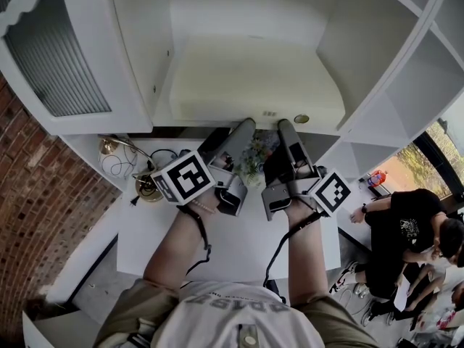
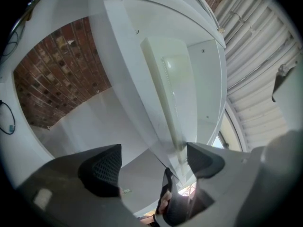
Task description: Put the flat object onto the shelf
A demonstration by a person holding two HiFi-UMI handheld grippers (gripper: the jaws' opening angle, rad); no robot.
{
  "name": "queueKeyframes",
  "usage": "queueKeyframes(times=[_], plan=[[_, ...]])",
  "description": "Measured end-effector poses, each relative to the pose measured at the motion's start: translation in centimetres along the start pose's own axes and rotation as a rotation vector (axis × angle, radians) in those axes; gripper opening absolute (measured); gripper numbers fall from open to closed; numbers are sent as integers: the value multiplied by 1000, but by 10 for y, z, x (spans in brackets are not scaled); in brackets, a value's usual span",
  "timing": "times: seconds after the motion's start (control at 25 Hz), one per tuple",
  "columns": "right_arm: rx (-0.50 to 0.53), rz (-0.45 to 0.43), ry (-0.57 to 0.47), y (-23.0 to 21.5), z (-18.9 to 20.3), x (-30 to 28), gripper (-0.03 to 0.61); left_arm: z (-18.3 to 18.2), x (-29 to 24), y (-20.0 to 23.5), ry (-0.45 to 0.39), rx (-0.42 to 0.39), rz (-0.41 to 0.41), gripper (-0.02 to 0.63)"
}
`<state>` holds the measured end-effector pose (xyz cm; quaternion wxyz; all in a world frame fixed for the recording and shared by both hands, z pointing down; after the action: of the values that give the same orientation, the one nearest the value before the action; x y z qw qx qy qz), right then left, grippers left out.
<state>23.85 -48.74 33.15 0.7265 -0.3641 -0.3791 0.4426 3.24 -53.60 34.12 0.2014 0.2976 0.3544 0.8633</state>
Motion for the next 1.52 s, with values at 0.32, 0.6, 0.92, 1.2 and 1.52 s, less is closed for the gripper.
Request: queueKeyframes(times=[0.32,0.6,0.92,1.2,1.52], plan=[[-1,7,-4,4,1,8,238,2,5,-7,7,-22,-30,442],[84,31,-2,9,6,30,238,11,25,-20,59,-176,-90,442],[387,62,-12,32,19,64,238,28,51,-54,157,-507,-174,419],[653,151,-23,44,32,102,238,47,77,-79,199,-696,-232,388],[811,212,-33,49,43,141,238,70,104,-103,203,-850,-304,374]])
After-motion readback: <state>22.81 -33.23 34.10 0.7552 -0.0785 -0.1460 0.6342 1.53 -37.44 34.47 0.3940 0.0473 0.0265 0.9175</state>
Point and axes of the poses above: the fingertips, and each gripper's own axes: x backward along the fingers, y to its left, z out of its underside, the point moved 10 cm from there along x, backward along the fingers, and after that the axes turned 9 degrees about z, right-handed, at the moved point
